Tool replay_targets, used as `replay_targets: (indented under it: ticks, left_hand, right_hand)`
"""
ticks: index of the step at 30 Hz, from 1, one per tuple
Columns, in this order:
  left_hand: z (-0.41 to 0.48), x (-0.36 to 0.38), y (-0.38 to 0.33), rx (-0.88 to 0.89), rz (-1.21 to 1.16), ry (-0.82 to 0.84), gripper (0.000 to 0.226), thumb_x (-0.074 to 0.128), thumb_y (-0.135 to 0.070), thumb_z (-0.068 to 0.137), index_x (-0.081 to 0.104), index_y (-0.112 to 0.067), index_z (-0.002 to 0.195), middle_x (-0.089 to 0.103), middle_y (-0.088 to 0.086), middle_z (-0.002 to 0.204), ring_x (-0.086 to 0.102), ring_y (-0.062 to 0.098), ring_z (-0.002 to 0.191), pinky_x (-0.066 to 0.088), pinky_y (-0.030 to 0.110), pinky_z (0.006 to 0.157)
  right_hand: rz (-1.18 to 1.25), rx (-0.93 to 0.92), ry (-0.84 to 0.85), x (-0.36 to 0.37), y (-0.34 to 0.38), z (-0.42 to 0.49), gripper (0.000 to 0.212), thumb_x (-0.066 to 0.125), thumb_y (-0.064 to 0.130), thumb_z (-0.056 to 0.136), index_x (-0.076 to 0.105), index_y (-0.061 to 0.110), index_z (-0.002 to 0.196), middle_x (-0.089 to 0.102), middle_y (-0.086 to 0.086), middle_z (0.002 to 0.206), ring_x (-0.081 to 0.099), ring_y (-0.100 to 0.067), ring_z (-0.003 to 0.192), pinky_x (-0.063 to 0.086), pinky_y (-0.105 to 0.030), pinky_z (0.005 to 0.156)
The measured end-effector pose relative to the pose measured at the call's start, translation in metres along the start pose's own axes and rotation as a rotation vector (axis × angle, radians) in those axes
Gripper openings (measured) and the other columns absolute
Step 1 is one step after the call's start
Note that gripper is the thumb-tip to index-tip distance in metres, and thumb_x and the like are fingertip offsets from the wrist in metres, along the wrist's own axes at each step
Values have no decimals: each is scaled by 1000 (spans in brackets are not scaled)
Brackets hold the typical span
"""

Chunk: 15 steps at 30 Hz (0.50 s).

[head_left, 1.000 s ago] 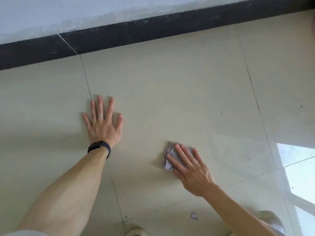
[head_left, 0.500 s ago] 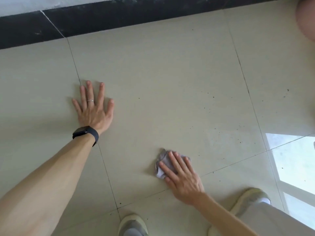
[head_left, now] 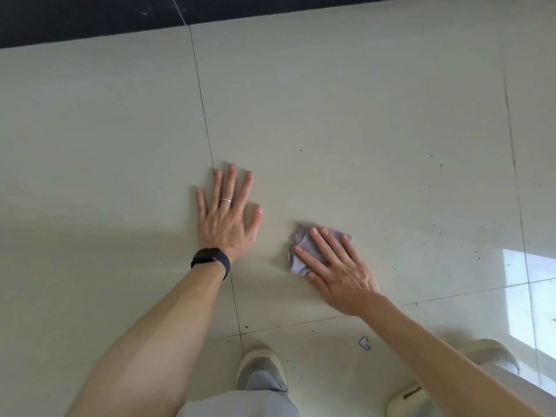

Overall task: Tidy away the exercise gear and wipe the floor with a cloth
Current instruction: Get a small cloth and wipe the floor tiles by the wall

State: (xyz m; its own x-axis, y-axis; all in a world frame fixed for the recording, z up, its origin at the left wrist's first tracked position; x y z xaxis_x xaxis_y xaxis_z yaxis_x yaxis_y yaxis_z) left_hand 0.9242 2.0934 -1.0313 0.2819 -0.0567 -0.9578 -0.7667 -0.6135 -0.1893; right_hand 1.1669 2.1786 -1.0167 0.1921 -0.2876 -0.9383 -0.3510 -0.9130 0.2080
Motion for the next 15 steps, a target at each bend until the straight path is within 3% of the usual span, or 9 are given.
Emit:
replay_targets:
  ticks: [2, 5, 8, 10, 13, 15]
  left_hand:
    - [2, -2, -1, -5, -18, -2, 67, 29, -56, 98, 11, -35, 159, 0, -4, 168, 1, 21, 155, 3, 58, 122]
    - [3, -1, 0, -18, -20, 26, 67, 25, -57, 98, 5, -37, 159, -7, -6, 168, -6, 19, 154, 1, 57, 122]
    - [3, -1, 2, -10, -30, 15, 68, 26, -57, 98, 5, -37, 159, -7, -6, 168, -7, 19, 154, 1, 57, 122]
    - [4, -1, 2, -10, -40, 18, 68, 26, -58, 97, 4, -38, 159, -6, -6, 168, -7, 19, 154, 0, 57, 122]
    - [3, -4, 0, -23, -68, -5, 69, 32, -57, 96, 12, -36, 159, 0, -6, 168, -3, 18, 154, 4, 58, 122]
    - [3, -5, -1, -33, -74, -11, 69, 34, -56, 95, 14, -37, 158, 1, -7, 168, -1, 18, 154, 6, 58, 122]
  right_hand:
    - [47, 248, -14, -16, -48, 29, 56, 18, 49, 106, 11, 35, 160, -2, -9, 169, 1, -28, 156, 5, -49, 125]
    - [186, 706, -134, -46, -115, 75, 60, 19, 48, 105, 11, 29, 161, -2, -17, 167, 0, -34, 155, 8, -57, 122]
    - [302, 844, -156, -58, -124, 120, 61, 20, 47, 105, 8, 29, 161, -8, -16, 167, -6, -32, 155, 6, -60, 121]
    - [215, 711, -171, -54, -96, 123, 61, 19, 46, 105, 9, 27, 161, -5, -16, 167, -5, -32, 155, 5, -59, 122]
    - [40, 184, -32, -28, -25, 83, 58, 20, 45, 106, 8, 30, 161, -4, -12, 168, -5, -29, 155, 7, -55, 123]
    - [-29, -47, 17, -20, -15, 61, 56, 20, 46, 107, 9, 33, 160, -1, -8, 169, -1, -28, 156, 11, -54, 123]
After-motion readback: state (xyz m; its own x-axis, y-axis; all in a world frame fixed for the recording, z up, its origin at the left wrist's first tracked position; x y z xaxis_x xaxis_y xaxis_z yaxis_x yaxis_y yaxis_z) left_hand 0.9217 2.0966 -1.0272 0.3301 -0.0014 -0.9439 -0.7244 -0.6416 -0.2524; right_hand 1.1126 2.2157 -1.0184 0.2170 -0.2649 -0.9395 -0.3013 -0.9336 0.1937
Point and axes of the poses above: each hand's wrist, its own z-axis towards the middle knuckle, its own x-axis out of the palm, y = z × x, the point moved 5 cm from there along z, towards the middle knuckle
